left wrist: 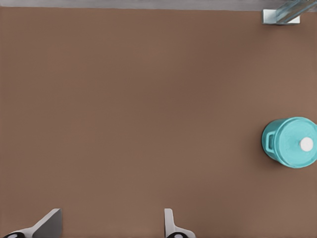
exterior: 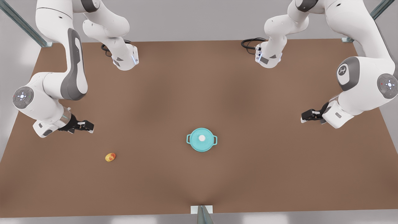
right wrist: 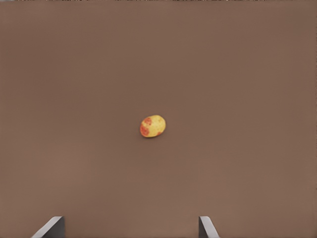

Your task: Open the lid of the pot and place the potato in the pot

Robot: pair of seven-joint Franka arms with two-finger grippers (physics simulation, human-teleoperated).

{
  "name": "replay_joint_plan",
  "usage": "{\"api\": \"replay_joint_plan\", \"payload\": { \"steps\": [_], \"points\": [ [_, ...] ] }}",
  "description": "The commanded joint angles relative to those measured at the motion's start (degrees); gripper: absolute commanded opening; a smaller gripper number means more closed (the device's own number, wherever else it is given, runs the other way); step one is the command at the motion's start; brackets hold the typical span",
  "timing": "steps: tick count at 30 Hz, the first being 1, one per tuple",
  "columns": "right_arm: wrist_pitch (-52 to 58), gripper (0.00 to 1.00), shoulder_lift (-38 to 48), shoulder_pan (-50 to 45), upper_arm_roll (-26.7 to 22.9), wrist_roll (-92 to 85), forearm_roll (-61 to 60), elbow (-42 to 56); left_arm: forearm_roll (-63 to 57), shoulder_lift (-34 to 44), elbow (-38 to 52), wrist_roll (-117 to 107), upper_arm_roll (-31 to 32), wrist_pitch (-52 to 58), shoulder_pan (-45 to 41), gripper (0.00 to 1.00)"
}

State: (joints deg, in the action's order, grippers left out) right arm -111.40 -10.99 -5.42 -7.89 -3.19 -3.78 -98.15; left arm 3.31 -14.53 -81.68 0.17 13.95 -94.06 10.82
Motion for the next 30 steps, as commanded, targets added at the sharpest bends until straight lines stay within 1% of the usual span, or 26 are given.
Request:
{"api": "replay_joint_plan", "payload": {
  "steps": [1, 3, 4, 5, 6, 7, 8, 9, 11, 12, 13, 14, 15, 16, 19, 20, 22, 25, 28, 30],
  "points": [
    [-1.7, 1.00, -0.1, 0.0, 0.0, -0.4, 0.1, 0.1, 0.1, 0.1, -0.1, 0.0, 0.2, -0.7, -0.3, 1.00],
    [-1.4, 1.00, -0.3, 0.3, -0.2, 2.9, -0.4, 1.4, -1.1, -1.4, 1.2, -3.6, 0.9, -0.8, -3.5, 1.00],
    [-1.2, 1.00, -0.4, 0.2, -0.2, 14.0, -0.2, 1.4, -0.3, 1.1, -3.2, -5.0, 2.5, -0.3, -4.9, 1.00],
    [-1.2, 1.00, -0.4, 0.3, -0.3, 24.4, -0.3, 1.4, -0.6, 0.6, -2.3, -16.8, 4.9, 2.2, -5.6, 1.00],
    [-1.2, 1.00, -0.5, 0.4, -0.4, 26.6, -0.2, 1.3, -1.3, -0.5, -1.6, -18.9, 6.8, 2.1, -11.2, 1.00],
    [-1.2, 1.00, -0.7, 0.4, -0.3, 26.8, 0.0, 1.0, -0.6, -1.3, -1.4, -21.0, 7.1, 1.0, -14.8, 1.00],
    [-1.2, 1.00, -0.9, 0.3, -0.3, 26.9, 0.1, 0.9, -1.2, -5.2, 2.2, -26.4, 7.1, 0.6, -20.3, 1.00],
    [-2.1, 1.00, -1.4, 0.3, -0.3, 27.1, 0.0, 0.9, -3.6, -9.9, 6.4, -34.0, 7.1, -0.1, -23.7, 1.00],
    [-2.2, 1.00, -3.6, -0.4, 0.2, 27.4, -0.1, 1.4, -4.9, -19.1, 12.1, -50.5, 7.1, -7.4, -28.9, 1.00],
    [-3.6, 1.00, -5.1, -0.9, 0.3, 27.4, 0.2, 1.4, -8.5, -23.9, 16.5, -57.0, 6.9, -8.7, -32.5, 1.00],
    [-5.4, 1.00, -6.4, -1.9, 0.3, 27.5, 0.3, 1.3, -10.6, -26.2, 18.5, -58.5, 6.8, -10.3, -34.5, 1.00],
    [-6.2, 1.00, -7.8, -1.9, 0.3, 28.2, 1.8, 1.3, -11.0, -27.3, 18.4, -62.4, 6.7, -14.8, -35.5, 1.00],
    [-10.1, 1.00, -9.9, -1.9, 0.2, 28.2, 1.8, 1.0, -12.6, -28.7, 18.6, -63.9, 6.5, -17.6, -36.7, 1.00],
    [-11.5, 1.00, -11.1, -1.5, 0.2, 28.2, 2.0, 0.9, -14.6, -31.0, 19.0, -64.6, 5.7, -20.4, -37.9, 1.00],
    [-16.9, 1.00, -15.6, -1.4, -0.1, 29.5, 2.0, 1.0, -17.4, -39.4, 26.2, -67.3, 3.6, -24.5, -41.7, 1.00],
    [-17.1, 1.00, -15.6, -1.4, -0.1, 29.6, 1.9, 1.2, -17.9, -40.3, 26.7, -67.7, 2.5, -25.4, -42.4, 1.00],
    [-20.4, 1.00, -17.7, -1.4, -0.2, 30.9, 1.7, 1.4, -19.6, -40.8, 26.4, -66.5, 1.4, -25.3, -43.1, 1.00],
    [-22.1, 1.00, -20.0, -1.6, -0.2, 32.5, 1.8, 2.3, -20.9, -40.8, 25.6, -65.1, 1.3, -24.2, -43.1, 1.00],
    [-22.1, 1.00, -24.3, -2.4, -0.2, 34.2, 1.8, 5.5, -21.9, -40.8, 24.7, -64.9, 1.4, -22.5, -43.3, 1.00],
    [-25.5, 1.00, -26.9, -2.2, -0.3, 34.3, 1.6, 6.0, -21.9, -40.8, 24.0, -65.0, 1.4, -22.5, -43.7, 1.00]
  ]
}}
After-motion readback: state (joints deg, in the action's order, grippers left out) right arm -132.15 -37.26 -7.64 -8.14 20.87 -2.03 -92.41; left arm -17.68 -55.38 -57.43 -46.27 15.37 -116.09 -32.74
